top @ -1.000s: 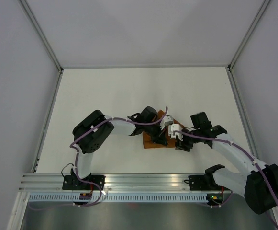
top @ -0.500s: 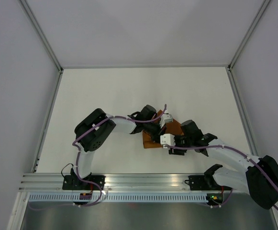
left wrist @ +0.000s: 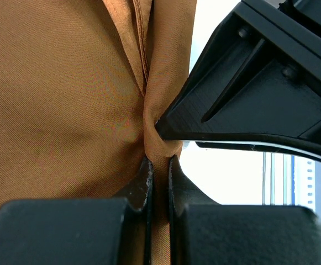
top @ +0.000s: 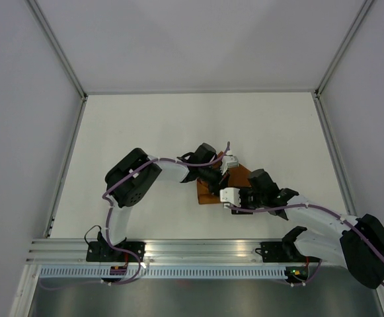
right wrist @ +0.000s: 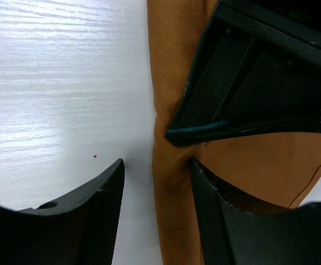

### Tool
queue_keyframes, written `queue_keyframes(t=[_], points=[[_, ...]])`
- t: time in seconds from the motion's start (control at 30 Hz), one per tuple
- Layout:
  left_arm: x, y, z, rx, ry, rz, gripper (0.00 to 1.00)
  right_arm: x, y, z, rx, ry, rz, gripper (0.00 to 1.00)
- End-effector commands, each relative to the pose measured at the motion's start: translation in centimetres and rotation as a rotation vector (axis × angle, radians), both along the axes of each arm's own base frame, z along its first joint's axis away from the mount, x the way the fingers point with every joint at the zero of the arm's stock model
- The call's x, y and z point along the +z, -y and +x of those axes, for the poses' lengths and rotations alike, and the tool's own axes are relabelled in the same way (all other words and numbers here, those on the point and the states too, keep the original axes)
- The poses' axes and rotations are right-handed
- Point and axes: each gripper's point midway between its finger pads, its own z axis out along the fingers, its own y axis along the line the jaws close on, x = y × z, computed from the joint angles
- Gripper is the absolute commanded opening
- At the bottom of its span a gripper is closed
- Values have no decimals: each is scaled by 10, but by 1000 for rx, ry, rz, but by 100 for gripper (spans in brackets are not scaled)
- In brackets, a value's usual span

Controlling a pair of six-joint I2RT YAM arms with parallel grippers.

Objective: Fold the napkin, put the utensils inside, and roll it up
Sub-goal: Roll the napkin with the utensil

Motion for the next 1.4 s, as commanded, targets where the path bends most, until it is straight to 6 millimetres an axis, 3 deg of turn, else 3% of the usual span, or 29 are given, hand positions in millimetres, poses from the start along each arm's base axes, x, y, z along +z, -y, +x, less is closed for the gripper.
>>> queue_keyframes(t=[0.0,0.2,0.43,0.6,0.67,1.07,1.23,1.27,1.33,1.37], points=[[-69,-41,-26,36,-120,262,2,-6,2,4,-11,25,-14,57],[-67,-41,-27,24,-155,264,2,-19,3,1,-7,-8,-49,52],[-66,-43,-26,15,-162,261,10,-31,8,-5,16,-38,-88,37],[-60,-44,-18,37,-139,257,24,-29,7,-9,36,-83,-106,12],[-57,-44,-12,66,-123,251,29,-31,8,-13,45,-118,-127,8],[9,-34,41,263,42,146,47,-27,-3,-24,104,-274,-148,1],[24,-51,70,412,129,141,46,-28,-6,-27,117,-327,-155,0],[37,-54,84,471,172,114,47,-26,-8,-27,122,-338,-147,0],[45,-70,95,553,163,84,46,-26,-9,-28,125,-360,-150,0],[69,-73,110,611,214,15,47,-25,-10,-27,130,-369,-153,0]])
